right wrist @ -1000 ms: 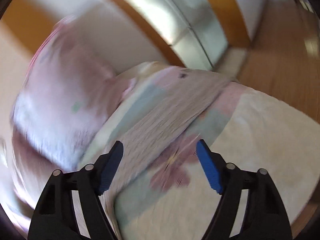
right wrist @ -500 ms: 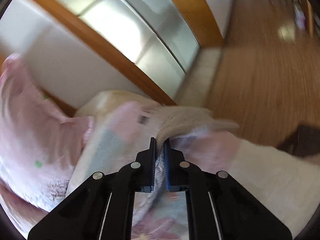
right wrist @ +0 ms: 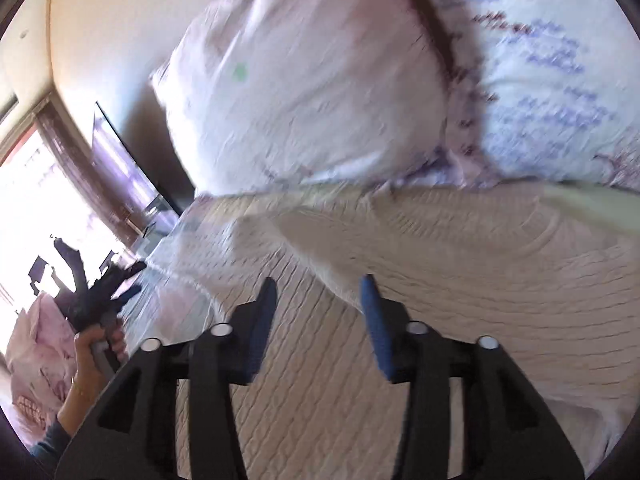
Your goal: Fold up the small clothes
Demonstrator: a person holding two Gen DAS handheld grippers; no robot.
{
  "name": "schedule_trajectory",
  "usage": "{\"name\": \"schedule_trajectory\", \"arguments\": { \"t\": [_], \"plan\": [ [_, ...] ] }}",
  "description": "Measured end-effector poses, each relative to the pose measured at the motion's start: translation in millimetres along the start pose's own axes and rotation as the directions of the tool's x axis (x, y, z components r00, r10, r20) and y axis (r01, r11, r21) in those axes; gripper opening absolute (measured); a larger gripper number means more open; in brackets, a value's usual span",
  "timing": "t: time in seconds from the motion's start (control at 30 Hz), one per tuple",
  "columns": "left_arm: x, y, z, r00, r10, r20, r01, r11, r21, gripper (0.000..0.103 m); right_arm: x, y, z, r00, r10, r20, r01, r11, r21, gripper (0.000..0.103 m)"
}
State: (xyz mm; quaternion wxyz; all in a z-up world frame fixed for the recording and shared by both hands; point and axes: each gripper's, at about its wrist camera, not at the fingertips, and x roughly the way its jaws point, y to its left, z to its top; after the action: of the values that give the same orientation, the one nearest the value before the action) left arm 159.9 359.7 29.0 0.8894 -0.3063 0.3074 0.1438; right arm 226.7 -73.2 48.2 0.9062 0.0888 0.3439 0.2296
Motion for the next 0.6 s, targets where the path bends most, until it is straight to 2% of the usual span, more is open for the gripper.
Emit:
{"name": "schedule_trajectory", "arguments": {
  "t": [0.1,0.17,0.27,0.37,0.43,0.47,0.5,0.57,0.6],
  "plan": [
    [9,26,16,1.0,-0.003,-0.01,0.002,0.995,-0.1,0.066,-13,-17,1,0.995,-0.067,0.068,0.066,0.998,0.022,0.074],
    [19,43,28,1.0,-0.004,-0.017,0.001,0.986,-0.169,0.06,-34,-43,5,0.988,-0.114,0.107,0.105,0.991,0.084,0.075],
    [33,66,44,0.999,-0.031,-0.009,0.027,0.957,-0.29,0.052,-65,-76,-1,0.971,-0.194,0.139,0.173,0.973,0.151,0.08],
    [45,81,61,0.999,-0.05,-0.003,0.045,0.924,-0.38,0.047,-85,-89,-21,0.957,-0.248,0.148,0.219,0.957,0.189,0.081],
    [52,89,71,0.999,-0.037,-0.008,0.03,0.904,-0.426,0.031,-94,-99,-28,0.952,-0.268,0.147,0.234,0.948,0.214,0.081],
    [56,91,75,0.999,-0.03,-0.02,0.018,0.902,-0.431,0.025,-98,-103,-32,0.949,-0.277,0.149,0.24,0.944,0.224,0.081],
    [61,92,79,0.999,-0.021,-0.035,0.004,0.905,-0.426,0.008,-102,-105,-36,0.948,-0.28,0.152,0.242,0.943,0.229,0.081],
    [61,80,84,0.999,0.015,-0.038,-0.028,0.926,-0.377,0.008,-106,-112,-42,0.946,-0.282,0.158,0.24,0.94,0.241,0.081],
    [56,63,87,0.999,0.033,-0.022,-0.038,0.949,-0.314,0.007,-108,-115,-44,0.946,-0.281,0.161,0.238,0.94,0.246,0.081]
  ]
}}
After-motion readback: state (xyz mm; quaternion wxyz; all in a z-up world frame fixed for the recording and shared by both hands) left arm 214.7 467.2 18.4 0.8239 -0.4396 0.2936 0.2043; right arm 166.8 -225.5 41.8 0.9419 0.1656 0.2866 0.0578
